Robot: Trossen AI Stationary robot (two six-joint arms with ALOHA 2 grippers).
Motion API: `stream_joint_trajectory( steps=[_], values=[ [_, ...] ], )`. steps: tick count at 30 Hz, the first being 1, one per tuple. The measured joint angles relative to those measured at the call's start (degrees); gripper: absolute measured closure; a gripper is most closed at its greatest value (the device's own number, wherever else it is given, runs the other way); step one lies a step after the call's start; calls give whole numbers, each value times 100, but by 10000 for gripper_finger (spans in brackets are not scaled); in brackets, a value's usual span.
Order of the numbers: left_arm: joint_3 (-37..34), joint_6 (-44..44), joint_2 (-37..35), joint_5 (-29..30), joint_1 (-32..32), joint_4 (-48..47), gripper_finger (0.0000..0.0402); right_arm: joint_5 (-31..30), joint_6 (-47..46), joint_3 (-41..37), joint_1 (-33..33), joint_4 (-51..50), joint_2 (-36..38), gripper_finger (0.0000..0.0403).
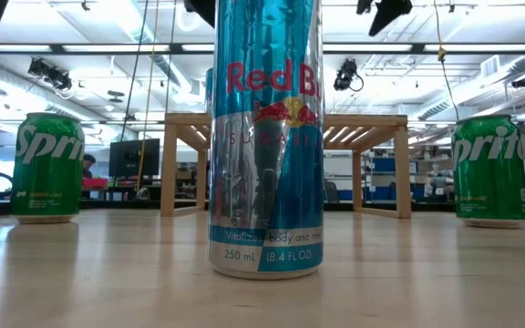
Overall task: Place canned beverage on shelf
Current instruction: Put the right green soda can on the shelf
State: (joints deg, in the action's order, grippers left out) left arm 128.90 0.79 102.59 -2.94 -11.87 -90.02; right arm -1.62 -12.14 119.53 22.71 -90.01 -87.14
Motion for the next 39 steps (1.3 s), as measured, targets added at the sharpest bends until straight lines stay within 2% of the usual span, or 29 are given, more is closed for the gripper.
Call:
stream_joint_trajectory(
  steps=[4,9,15,21,29,39],
  values=[
    [0,-144,0,0,88,0,88,-456,-225,-350,-487,10,213,34],
    [-2,-135,-83,4,90,2,88,-740,-663,-1487,-883,-5,898,34],
    [0,-130,-297,3,93,-1,88,-753,-1440,-3108,-1200,375,1904,34],
    [0,34,-436,11,157,2,88,-479,-1930,-4253,-1453,1009,2501,34],
    [0,20,-472,6,487,0,88,-250,-2907,-5404,-1960,1228,2739,34],
    [0,90,-476,2,676,0,88,-139,-3848,-6373,-2899,2203,2717,34]
  ],
)
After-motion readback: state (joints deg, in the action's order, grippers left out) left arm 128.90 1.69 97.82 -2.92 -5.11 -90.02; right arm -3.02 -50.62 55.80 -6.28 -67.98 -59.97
